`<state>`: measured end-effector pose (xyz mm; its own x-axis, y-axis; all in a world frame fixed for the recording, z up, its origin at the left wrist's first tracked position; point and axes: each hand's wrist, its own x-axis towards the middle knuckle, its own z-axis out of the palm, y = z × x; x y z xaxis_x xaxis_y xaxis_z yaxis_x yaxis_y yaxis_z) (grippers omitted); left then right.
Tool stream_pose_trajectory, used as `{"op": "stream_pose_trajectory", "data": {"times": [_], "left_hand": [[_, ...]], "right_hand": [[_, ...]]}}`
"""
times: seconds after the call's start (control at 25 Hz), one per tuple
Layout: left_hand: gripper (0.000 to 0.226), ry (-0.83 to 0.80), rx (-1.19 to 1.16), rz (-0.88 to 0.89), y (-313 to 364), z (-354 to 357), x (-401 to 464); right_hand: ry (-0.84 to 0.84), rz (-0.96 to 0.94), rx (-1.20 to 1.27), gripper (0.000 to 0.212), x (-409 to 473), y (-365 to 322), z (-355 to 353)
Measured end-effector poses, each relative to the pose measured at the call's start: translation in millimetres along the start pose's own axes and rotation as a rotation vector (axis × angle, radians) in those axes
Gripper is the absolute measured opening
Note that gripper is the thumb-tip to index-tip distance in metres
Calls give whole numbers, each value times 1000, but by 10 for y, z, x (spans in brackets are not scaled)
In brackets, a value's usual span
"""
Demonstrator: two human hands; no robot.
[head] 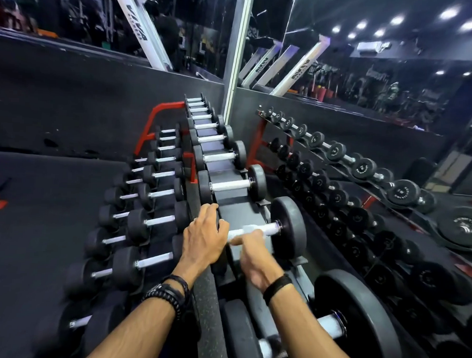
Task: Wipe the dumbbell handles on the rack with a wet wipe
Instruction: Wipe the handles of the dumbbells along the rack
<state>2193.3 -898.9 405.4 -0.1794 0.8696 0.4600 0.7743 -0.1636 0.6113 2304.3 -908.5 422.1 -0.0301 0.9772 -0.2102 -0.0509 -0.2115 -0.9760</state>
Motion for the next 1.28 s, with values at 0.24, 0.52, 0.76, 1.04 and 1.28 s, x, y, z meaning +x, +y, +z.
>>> {"op": "stream_pose_trajectory", "data": {"times": [0.24,0.52,0.76,1.04,1.28], "left_hand": [[37,4,-9,-3,-8,27,18],[32,-1,-21,12,-4,13,6],[36,-2,-13,-3,-16,14,17],[35,19,-31,-9,-56,63,50],[46,10,-25,16,-43,41,34]], "right_hand": [[50,188,271,24,-115,-22,-110],[169,165,530,20,193,-73,-457],[-33,276,531,27,160,82,-276],[79,227,575,22,329,103,-191],[238,219,714,30,459,-64,-367]]}}
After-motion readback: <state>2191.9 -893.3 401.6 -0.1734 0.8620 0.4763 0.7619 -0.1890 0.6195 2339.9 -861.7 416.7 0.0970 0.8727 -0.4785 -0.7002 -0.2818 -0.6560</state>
